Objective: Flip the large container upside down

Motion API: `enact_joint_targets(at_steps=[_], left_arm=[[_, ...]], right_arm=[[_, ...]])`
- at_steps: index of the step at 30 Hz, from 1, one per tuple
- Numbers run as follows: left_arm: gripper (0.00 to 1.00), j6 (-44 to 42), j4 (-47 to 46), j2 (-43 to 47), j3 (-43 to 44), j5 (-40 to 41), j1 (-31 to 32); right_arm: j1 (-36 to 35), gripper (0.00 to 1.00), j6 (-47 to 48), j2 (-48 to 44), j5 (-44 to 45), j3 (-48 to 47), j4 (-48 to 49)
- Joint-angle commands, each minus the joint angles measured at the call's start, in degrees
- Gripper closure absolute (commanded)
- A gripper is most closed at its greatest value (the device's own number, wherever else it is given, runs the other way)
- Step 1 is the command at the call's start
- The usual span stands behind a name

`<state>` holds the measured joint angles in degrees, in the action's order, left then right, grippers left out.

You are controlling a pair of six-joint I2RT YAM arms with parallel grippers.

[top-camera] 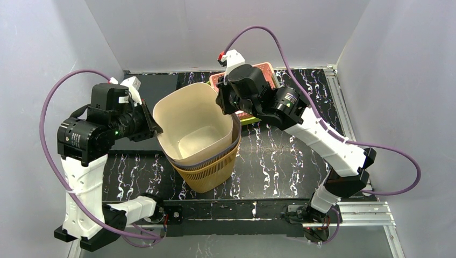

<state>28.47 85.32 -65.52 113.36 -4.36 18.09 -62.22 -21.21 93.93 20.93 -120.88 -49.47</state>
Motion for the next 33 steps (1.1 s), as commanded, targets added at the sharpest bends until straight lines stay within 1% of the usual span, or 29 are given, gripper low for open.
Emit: enact_joint_targets(at_steps=[1, 2, 5, 6, 8, 10, 12, 15, 20, 23, 25, 28, 30, 32, 33], left_arm=[[1.0, -0.7, -2.8, -0.3, 1.2, -2.6, 0.3], [1.0, -0.4, -3.4, 0.0, 0.9, -2.5, 0.4], [1.0, 0.6, -6.4, 1.6, -0.4, -2.7, 0.3], [1.0, 1.0, -7.6, 2.2, -0.9, -2.9, 0.4], [1.0, 1.8, -9.6, 3.2, -2.3, -3.3, 0.3], [1.0, 2.3, -10.9, 3.7, -3.4, -3.9, 0.3], [1.0, 3.0, -12.2, 4.5, -4.7, -4.3, 0.4], [1.0, 4.1, -14.4, 6.1, -6.7, -4.2, 0.4], [1.0, 5.7, -17.1, 8.4, -9.0, -3.0, 0.4], [1.0, 6.4, -18.8, 9.3, -10.2, -2.8, 0.3], [1.0, 6.6, -19.2, 9.6, -10.6, -2.5, 0.3], [1.0, 6.8, -19.7, 10.0, -11.1, -1.9, 0.3], [1.0, 6.8, -19.9, 10.1, -11.3, -2.0, 0.4], [1.0, 6.8, -20.3, 10.4, -11.6, -2.1, 0.3], [0.98, 6.7, -20.4, 10.5, -11.7, -2.0, 0.3]], right_arm=[[-0.6, 0.93, 0.1, -2.5, -5.7, -1.8, 7.8], [-0.6, 0.9, 0.4, -2.5, -4.9, -1.7, 6.9], [-0.6, 0.76, 1.0, -2.3, -2.6, -1.2, 4.9], [-0.6, 0.7, 1.3, -2.0, -2.2, -1.2, 4.3], [-0.6, 0.67, 1.3, -1.7, -1.4, -1.5, 3.3], [-0.6, 0.59, 1.3, -1.3, -1.3, -1.4, 2.6], [-0.6, 0.58, 1.1, -0.7, -1.0, -1.6, 1.7], [-0.6, 0.54, 0.9, 0.5, -0.1, -2.8, -0.9], [-0.6, 0.53, 0.6, 1.9, 1.5, -3.9, -3.8], [-0.6, 0.56, 0.6, 2.1, 1.6, -4.1, -4.2], [-0.6, 0.62, 0.6, 1.9, 1.5, -4.1, -4.1], [-0.6, 0.8, 0.8, 2.1, 1.6, -4.6, -4.0], [-0.6, 0.87, 1.3, 2.1, 0.1, -5.1, -3.1], [-0.6, 0.96, 0.7, 1.9, -0.7, -5.4, -0.8], [-0.6, 0.99, 0.3, 1.6, -0.7, -5.1, 0.6]])
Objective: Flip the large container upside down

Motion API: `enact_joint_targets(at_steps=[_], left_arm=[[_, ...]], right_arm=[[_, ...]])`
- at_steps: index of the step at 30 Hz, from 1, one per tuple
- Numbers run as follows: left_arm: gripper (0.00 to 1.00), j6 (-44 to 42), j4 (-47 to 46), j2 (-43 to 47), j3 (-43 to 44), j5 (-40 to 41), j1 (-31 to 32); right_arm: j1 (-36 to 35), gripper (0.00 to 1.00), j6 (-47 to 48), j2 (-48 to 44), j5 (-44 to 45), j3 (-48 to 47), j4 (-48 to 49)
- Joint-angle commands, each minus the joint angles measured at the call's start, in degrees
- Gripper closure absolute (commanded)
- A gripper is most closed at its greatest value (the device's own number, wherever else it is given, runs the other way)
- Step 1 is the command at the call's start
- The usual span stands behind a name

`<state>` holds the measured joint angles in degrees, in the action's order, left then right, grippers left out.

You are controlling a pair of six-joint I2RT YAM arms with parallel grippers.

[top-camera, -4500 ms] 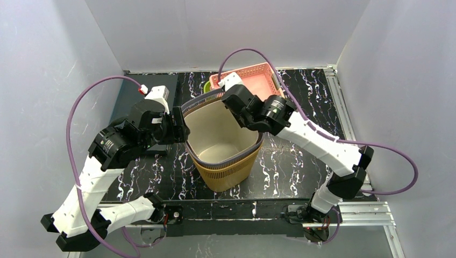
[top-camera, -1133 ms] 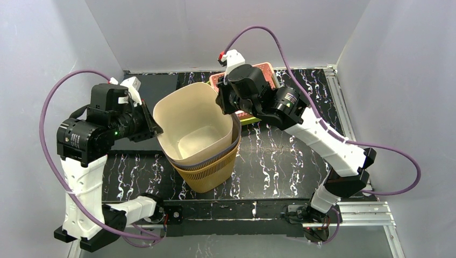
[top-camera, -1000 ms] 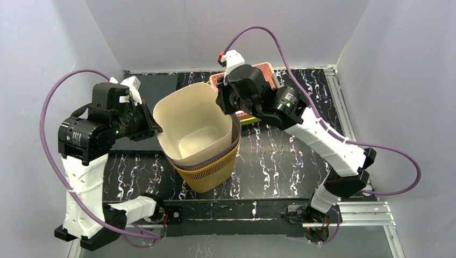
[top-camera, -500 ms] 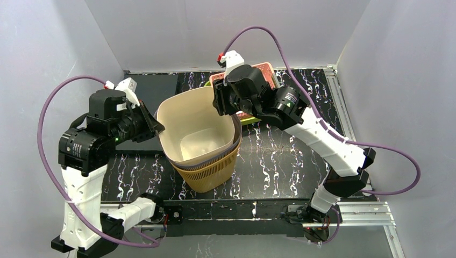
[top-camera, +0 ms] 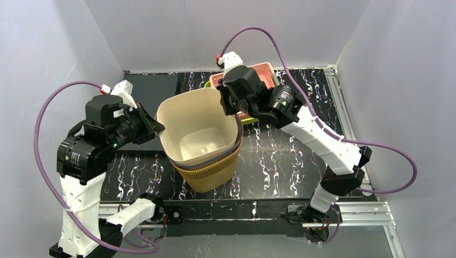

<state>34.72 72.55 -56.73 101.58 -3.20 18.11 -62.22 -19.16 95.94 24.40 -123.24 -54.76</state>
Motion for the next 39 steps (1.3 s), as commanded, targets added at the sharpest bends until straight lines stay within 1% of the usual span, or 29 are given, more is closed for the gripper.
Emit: enact_joint_targets(at_steps=[1, 2, 3, 4, 5, 6, 7, 9, 11, 16, 19, 22, 25, 28, 31, 33, 34, 36, 37, 39], left_arm=[[0.89, 0.3, -7.7, 1.9, 0.2, -3.3, 0.3], [0.78, -0.1, -7.6, 2.1, 0.2, -3.4, 0.3], [0.64, -0.2, -7.6, 2.4, 0.3, -3.1, 0.3], [0.54, -0.3, -7.3, 2.7, 0.5, -2.4, 0.3], [0.47, -0.3, -6.9, 2.9, 0.7, -1.4, 0.3], [0.38, -0.3, -6.5, 3.2, 1.0, -0.4, 0.3], [0.3, -0.4, -6.0, 3.4, 1.3, 0.7, 0.3], [0.19, -0.5, -5.5, 4.2, 1.8, 2.3, 0.3], [0.13, -0.1, -5.5, 5.5, 1.7, 5.9, 0.3], [0.09, 1.5, -6.2, 8.9, 0.0, 11.0, 0.3], [0.09, 2.2, -4.3, 9.1, -1.0, 13.3, 0.3], [0.09, 3.5, -2.3, 9.2, -2.3, 14.7, 0.3], [0.09, 4.7, -2.5, 9.9, -4.7, 15.8, 0.3], [0.09, 5.2, -2.6, 10.3, -4.8, 16.9, 0.3], [0.09, 4.9, -4.8, 11.5, -5.1, 16.8, 0.3], [0.09, 3.4, -8.4, 12.6, -5.6, 14.8, 0.3], [0.08, 2.2, -10.4, 12.8, -5.6, 12.1, 0.3], [0.08, 0.3, -13.0, 12.2, -4.9, 6.2, 0.3], [0.08, -0.4, -14.0, 11.6, -4.2, 1.3, 0.3], [0.08, -2.1, -15.6, 10.5, -2.9, -4.5, 0.3]], right_arm=[[-0.6, 0.99, -2.3, -0.8, -3.7, -2.5, 7.3], [-0.6, 0.99, -2.9, -1.5, -3.3, -1.9, 9.1], [-0.6, 0.99, -3.3, -2.3, -2.8, -1.2, 11.1], [-0.6, 0.99, -3.5, -3.0, -2.3, -0.6, 13.0], [-0.6, 0.99, -3.7, -3.9, -1.5, -0.1, 14.6], [-0.6, 0.99, -3.9, -4.5, 0.2, -0.1, 15.5], [-0.6, 0.99, -3.8, -4.9, 1.4, -0.5, 16.2], [-0.5, 0.99, -3.5, -5.3, 3.4, -1.6, 16.9], [-0.5, 0.99, -3.4, -5.6, 4.8, -2.2, 17.4], [-0.5, 0.99, -4.2, -6.8, 5.1, -2.5, 20.5], [-0.5, 0.99, -3.9, -7.7, 4.2, -3.6, 23.1], [-0.5, 0.99, -2.7, -7.9, 3.5, -6.7, 23.2], [-0.5, 0.99, -1.1, -9.0, 6.1, -7.5, 23.3], [-0.5, 0.99, 0.4, -10.8, 8.3, -6.8, 24.2], [-0.5, 0.99, 1.2, -11.9, 9.6, -6.0, 24.8], [-0.5, 0.99, 1.3, -11.9, 10.0, -5.4, 24.5], [-0.5, 0.99, 1.2, -11.9, 10.1, -4.9, 24.3], [-0.5, 0.99, 0.6, -11.6, 10.1, -3.3, 24.2], [-0.5, 0.99, 0.4, -11.4, 10.2, -2.5, 24.2], [-0.5, 0.99, 0.2, -11.0, 11.1, -1.6, 24.0]])
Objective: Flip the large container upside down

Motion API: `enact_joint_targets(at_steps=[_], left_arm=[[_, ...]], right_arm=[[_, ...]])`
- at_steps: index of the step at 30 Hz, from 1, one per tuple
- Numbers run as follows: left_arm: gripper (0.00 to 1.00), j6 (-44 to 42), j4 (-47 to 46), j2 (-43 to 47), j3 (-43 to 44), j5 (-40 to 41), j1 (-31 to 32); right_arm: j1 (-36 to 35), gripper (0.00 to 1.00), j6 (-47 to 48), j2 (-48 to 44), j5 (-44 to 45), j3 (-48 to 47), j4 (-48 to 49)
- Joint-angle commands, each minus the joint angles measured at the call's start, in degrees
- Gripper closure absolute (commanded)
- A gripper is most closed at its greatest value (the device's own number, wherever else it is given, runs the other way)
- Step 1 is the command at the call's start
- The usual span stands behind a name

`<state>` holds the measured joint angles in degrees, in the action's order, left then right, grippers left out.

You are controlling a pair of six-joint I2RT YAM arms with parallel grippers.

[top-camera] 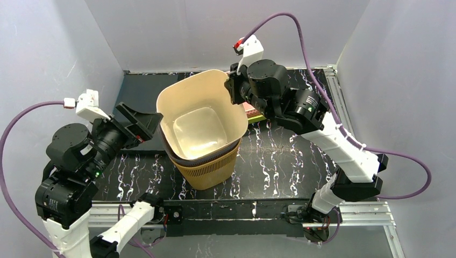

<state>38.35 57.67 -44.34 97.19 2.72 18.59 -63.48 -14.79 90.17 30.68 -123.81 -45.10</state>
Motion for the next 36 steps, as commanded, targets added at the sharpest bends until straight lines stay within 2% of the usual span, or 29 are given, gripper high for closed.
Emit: enact_joint_targets(at_steps=[1, 9, 17, 19, 24, 26, 28, 31, 36], left_arm=[[0.08, -5.8, -1.1, -2.2, 1.8, -12.1, -0.1], [0.06, -6.0, -8.0, -0.5, -0.7, -21.1, -0.1], [0.03, -5.8, -11.4, 1.5, 0.7, -21.7, -0.2], [0.03, -6.1, -10.4, 2.1, 0.8, -17.7, -0.1], [0.05, -3.1, 4.0, 2.0, 2.5, 11.7, -0.2], [0.06, -2.0, 8.4, 1.2, 2.6, 17.5, -0.2], [0.07, -0.9, 10.9, 0.0, 1.9, 18.6, -0.1], [0.07, 0.3, 11.6, -1.9, -0.7, 14.5, -0.1], [0.06, 2.3, 7.1, -2.1, -6.9, 8.6, -0.1]], right_arm=[[0.7, 0.99, -4.1, -5.0, 5.5, -0.5, 14.2], [0.7, 0.99, -3.8, -3.1, 9.7, 0.4, 12.1], [1.1, 0.99, -4.3, -3.2, 11.0, 2.1, 12.0], [1.2, 0.99, -4.4, -3.3, 10.9, 2.3, 11.9], [1.2, 0.99, -5.6, -4.8, 8.9, 2.6, 12.7], [1.2, 0.99, -6.4, -6.2, 6.1, 3.3, 14.2], [1.2, 0.99, -7.0, -7.8, 3.7, 3.9, 15.8], [1.2, 0.99, -6.6, -10.7, 2.5, 6.0, 18.4], [1.2, 0.99, -2.9, -18.0, 3.0, 14.1, 25.8]])
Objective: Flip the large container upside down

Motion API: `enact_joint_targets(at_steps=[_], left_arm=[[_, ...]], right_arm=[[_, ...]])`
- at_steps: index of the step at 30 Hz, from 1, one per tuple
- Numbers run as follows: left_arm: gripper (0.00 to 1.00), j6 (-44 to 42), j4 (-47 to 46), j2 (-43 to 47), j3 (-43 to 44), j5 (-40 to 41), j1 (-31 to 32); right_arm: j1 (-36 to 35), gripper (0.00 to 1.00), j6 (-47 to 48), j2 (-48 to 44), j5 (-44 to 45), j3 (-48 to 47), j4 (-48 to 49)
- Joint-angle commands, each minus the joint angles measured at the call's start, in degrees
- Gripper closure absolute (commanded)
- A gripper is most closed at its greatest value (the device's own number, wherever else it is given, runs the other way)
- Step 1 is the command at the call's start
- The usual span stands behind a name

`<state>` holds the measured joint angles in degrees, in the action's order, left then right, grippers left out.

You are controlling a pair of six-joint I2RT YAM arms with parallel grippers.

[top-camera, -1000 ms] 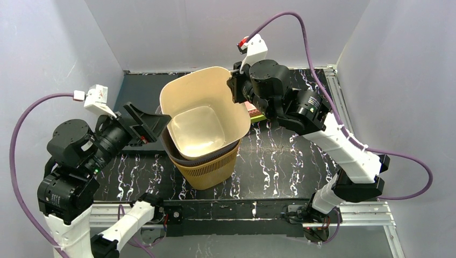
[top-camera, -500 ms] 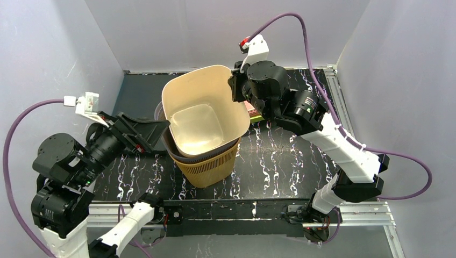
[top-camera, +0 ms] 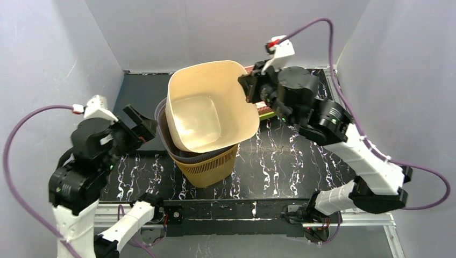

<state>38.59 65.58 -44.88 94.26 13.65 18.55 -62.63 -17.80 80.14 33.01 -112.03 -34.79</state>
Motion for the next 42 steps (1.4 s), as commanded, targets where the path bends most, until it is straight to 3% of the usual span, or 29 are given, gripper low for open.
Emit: enact_joint_targets(at_steps=[1, 8, 21, 29, 37, 40, 42], left_arm=[[0.06, 2.2, -1.5, -1.6, -4.6, -2.7, -0.1], [0.07, 2.3, -1.8, -4.2, -7.0, -4.7, -0.1], [0.14, 2.3, -2.7, -5.6, -12.1, -7.2, -0.1], [0.25, 0.3, -2.7, -7.8, -13.1, -8.8, -0.1], [0.48, -2.5, -3.1, -12.5, -11.9, -7.9, -0.1], [0.59, -3.5, -3.2, -15.2, -10.0, -5.3, -0.1], [0.66, -4.6, -2.7, -17.2, -8.0, -2.3, -0.1]], right_arm=[[0.3, 0.99, 0.7, -8.9, 0.6, 2.6, 16.1], [0.4, 0.99, 10.7, -15.5, 4.1, 8.4, 25.4], [0.3, 0.99, 28.7, -17.3, 17.5, 4.3, 29.6], [0.3, 0.99, 38.6, -15.5, 39.0, 6.7, 21.3], [0.4, 0.99, 37.4, -19.0, 52.6, 15.3, 13.7], [0.3, 0.99, 30.0, -19.2, 54.0, 17.5, 4.1], [0.4, 0.99, 18.2, -18.8, 53.0, 17.7, -7.8]])
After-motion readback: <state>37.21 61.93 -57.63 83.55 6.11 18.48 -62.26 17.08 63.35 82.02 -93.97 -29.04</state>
